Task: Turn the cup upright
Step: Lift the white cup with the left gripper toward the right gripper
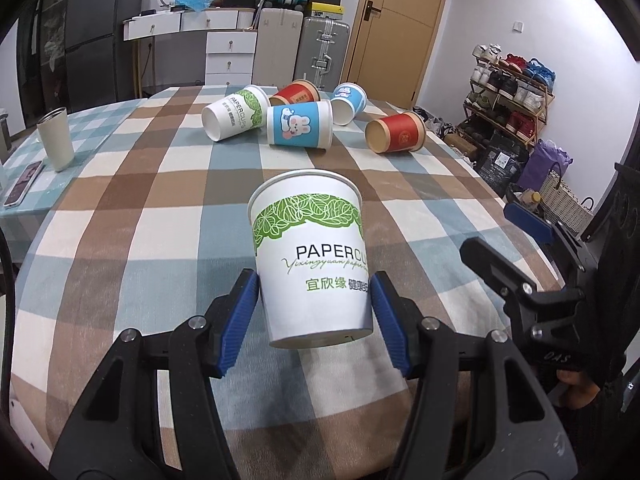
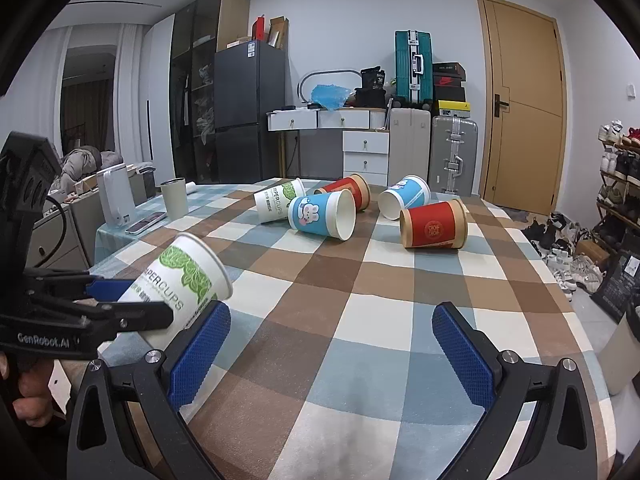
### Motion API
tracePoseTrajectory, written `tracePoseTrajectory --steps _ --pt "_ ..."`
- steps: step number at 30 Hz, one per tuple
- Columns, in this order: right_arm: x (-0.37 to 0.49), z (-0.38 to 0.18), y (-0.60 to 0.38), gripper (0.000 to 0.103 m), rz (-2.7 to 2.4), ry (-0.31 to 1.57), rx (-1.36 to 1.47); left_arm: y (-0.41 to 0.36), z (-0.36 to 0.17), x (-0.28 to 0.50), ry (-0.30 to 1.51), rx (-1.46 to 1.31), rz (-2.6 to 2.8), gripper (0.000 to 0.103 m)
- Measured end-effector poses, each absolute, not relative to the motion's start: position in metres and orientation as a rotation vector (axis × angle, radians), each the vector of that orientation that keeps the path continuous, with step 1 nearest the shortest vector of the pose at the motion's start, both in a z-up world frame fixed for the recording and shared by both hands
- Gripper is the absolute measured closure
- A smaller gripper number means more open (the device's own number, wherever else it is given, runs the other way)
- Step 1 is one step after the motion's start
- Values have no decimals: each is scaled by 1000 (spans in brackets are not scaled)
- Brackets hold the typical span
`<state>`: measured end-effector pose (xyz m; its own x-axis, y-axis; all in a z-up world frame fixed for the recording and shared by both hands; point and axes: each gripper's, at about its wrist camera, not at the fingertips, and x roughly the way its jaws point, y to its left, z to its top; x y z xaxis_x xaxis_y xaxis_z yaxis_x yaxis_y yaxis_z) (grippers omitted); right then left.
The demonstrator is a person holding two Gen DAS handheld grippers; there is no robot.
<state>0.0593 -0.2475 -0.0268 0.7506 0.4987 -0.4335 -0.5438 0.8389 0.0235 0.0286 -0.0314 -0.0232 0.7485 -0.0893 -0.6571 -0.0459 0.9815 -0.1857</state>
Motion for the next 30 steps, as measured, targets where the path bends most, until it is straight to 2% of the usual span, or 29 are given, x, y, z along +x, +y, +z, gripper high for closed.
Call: tracePoseTrajectory --steps 26,30 --pt "58 -28 -246 0 568 439 -109 -61 -37 5 757 -206 -112 47" --pt "60 -26 -249 0 563 438 -104 -59 -37 7 759 -210 -119 43"
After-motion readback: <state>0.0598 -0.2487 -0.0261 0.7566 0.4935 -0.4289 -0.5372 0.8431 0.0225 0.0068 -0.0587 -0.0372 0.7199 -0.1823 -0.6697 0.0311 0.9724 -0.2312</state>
